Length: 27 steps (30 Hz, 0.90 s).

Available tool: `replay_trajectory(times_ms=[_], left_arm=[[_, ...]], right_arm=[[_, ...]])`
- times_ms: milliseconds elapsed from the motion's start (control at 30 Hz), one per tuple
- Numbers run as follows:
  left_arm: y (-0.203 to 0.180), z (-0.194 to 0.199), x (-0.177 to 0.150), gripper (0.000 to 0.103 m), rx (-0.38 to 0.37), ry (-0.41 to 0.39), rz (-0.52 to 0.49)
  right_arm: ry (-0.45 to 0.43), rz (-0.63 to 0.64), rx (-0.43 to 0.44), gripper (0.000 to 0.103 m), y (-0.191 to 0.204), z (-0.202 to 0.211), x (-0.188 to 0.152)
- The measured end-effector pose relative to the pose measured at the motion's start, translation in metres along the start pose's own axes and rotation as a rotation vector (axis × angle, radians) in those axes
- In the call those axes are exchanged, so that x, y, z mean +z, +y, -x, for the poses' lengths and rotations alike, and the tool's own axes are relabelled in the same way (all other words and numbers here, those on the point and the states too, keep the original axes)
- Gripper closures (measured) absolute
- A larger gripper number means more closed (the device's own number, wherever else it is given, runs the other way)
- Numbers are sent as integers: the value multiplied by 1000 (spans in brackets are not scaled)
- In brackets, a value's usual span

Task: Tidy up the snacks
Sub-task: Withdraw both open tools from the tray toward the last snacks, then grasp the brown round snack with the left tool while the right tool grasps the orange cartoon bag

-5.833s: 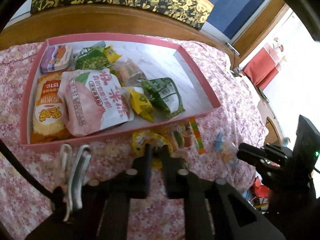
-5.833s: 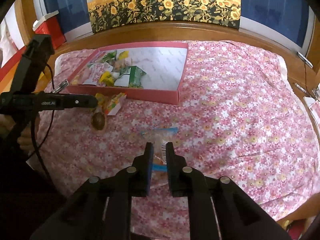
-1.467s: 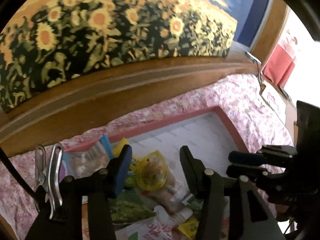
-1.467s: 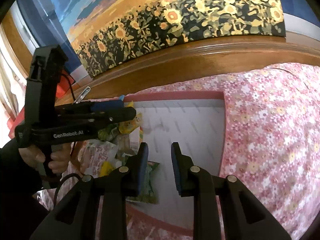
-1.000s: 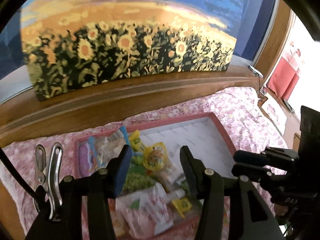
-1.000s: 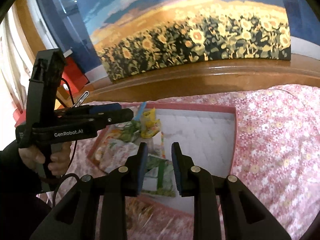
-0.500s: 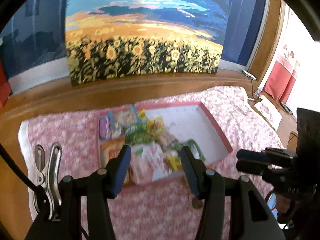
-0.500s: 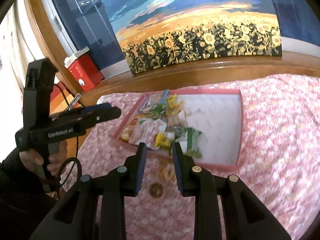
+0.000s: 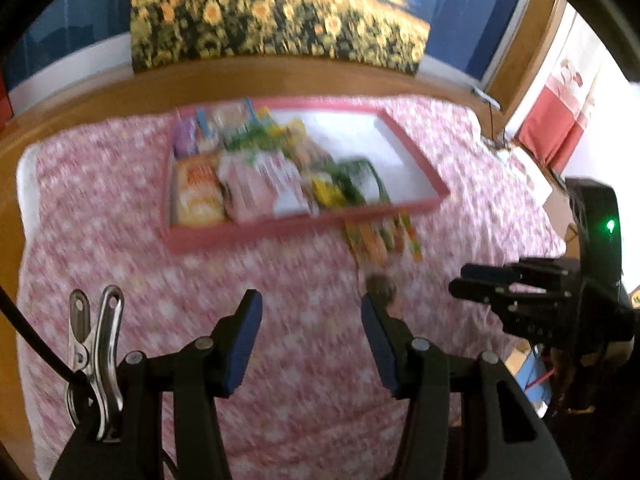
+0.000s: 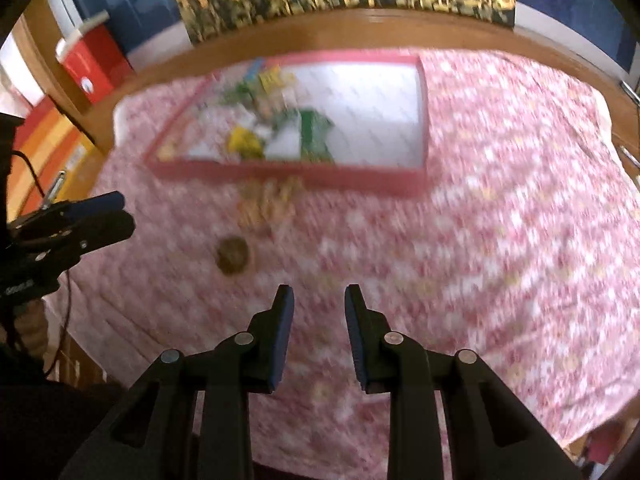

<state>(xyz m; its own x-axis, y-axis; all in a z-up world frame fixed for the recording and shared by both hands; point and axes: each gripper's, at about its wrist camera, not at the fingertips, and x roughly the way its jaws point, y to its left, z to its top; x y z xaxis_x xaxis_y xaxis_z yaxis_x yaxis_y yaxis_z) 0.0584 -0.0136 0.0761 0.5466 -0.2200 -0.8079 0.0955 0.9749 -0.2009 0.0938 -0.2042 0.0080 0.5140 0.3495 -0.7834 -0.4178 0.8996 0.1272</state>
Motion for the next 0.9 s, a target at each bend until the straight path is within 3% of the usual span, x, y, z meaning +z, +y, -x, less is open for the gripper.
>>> replay_trajectory(times_ms=[133,300,700,767,800,833,900], left_arm=[[-6,-12,-17,49,-20,58,7],[-14,-23,-21,49,-41,92,1],[-35,-62,10,41,-154,61,-22],[-40,-66,12,45,-152,60,-41],[-42,-65,13,64,-159,55,-51],[-44,-65,13,72,-169,56,-64],[-49,-64,10,73,-199,67,-94]], right_arm=[[65,47,-45,75,4,-11,-13],[49,52,-37,73,3,-8,-19],[-52,6,16,73,-21,26,-35],[-64,-9,16,73,-22,28,-32],[-70,-21,21,73,-25,29,-32],[-79,-33,30,73,-27,31,-32],[-93,-46,48,73,-31,34,-29]])
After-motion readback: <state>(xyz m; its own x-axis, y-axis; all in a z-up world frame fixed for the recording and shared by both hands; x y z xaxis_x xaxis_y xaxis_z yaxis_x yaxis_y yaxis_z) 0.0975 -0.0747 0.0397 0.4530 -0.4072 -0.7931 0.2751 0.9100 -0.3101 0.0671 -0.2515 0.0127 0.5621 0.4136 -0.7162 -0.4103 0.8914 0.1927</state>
